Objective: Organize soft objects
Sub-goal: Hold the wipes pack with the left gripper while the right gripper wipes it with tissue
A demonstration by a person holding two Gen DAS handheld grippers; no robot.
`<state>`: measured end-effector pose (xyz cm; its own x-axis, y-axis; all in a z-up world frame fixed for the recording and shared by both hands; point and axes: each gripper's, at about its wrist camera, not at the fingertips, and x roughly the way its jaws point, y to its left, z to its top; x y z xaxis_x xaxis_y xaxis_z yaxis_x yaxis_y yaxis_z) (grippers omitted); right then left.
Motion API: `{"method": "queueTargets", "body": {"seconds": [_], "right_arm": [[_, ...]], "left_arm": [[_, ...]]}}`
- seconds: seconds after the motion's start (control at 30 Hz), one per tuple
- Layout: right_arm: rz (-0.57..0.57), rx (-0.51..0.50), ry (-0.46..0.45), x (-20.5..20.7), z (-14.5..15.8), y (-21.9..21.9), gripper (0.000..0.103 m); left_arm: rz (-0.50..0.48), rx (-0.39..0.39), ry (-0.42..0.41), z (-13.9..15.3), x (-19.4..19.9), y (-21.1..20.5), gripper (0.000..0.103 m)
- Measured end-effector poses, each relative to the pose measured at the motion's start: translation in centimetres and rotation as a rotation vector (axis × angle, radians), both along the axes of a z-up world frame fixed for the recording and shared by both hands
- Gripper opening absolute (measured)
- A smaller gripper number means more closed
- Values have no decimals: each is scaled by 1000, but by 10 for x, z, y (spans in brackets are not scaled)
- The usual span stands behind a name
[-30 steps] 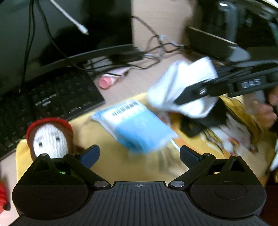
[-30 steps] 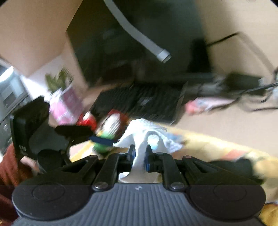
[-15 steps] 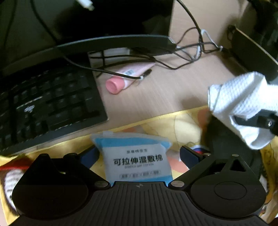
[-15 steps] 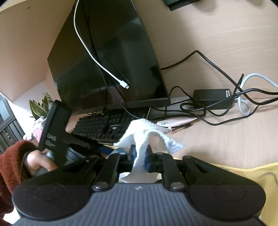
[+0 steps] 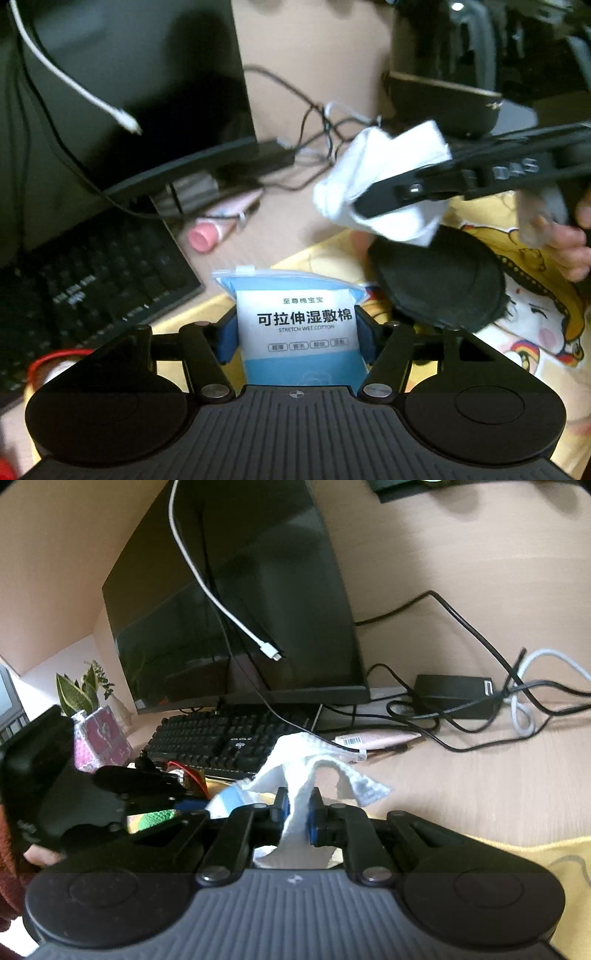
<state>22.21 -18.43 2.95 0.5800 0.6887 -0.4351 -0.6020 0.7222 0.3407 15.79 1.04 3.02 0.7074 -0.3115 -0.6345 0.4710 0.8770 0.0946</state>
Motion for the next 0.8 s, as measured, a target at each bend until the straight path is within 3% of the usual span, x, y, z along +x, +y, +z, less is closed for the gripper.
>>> {"method": "queueTargets", "body": {"seconds": [0.17,0.37,0.63,0.8], "right_arm": [[10,-36,105,16,-11,21,12],[123,18,219,19,-22,48,11],[228,51,155,-11,-4,59,12],[191,36,70,-15,16,60,12]], "left_arm": [[-58,-76,-54,9,-28,14,66],[-34,-67,7,-5,-24,22,68],[-29,-63,11,-10,-20,20,74],[-32,-31,-99,2,-10,11,75]]}}
